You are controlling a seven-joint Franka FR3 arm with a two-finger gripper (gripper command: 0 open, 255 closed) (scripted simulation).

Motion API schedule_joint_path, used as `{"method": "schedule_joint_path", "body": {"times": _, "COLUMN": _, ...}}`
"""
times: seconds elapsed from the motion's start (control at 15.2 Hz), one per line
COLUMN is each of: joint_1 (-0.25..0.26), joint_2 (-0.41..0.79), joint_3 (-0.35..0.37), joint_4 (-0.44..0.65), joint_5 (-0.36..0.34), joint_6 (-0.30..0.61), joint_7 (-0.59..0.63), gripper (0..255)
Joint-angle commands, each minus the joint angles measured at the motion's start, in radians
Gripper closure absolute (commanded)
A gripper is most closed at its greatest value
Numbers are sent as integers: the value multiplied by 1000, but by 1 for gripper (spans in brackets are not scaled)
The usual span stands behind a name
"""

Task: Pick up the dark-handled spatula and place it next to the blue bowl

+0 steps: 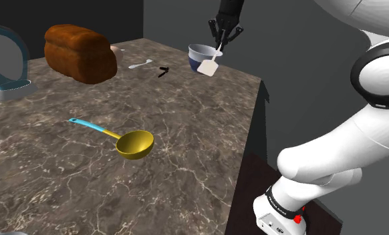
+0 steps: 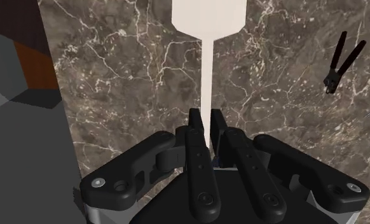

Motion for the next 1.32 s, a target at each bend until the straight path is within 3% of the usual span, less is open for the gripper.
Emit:
{"method": "schedule_joint_path", "body": {"times": 0.0, "joint_1": -19, "joint_2": 12, "joint_3": -29, "joint_4": 9, "joint_5": -10, "joint_6": 0, "joint_7": -51, "gripper": 255}}
{"method": "schedule_joint_path", "body": {"times": 0.66, "joint_1": -104, "joint_2": 123, "joint_3": -134, "joint_4": 100, "joint_5": -75, "joint_6": 5, "joint_7": -248, "gripper": 255}}
{"method": "schedule_joint_path", "body": {"times": 1.25, "joint_1": -155, "joint_2": 327, "joint_3": -192, "joint_4": 331, "joint_5": -169, "joint_6": -39, "joint_7": -386, "gripper": 255}}
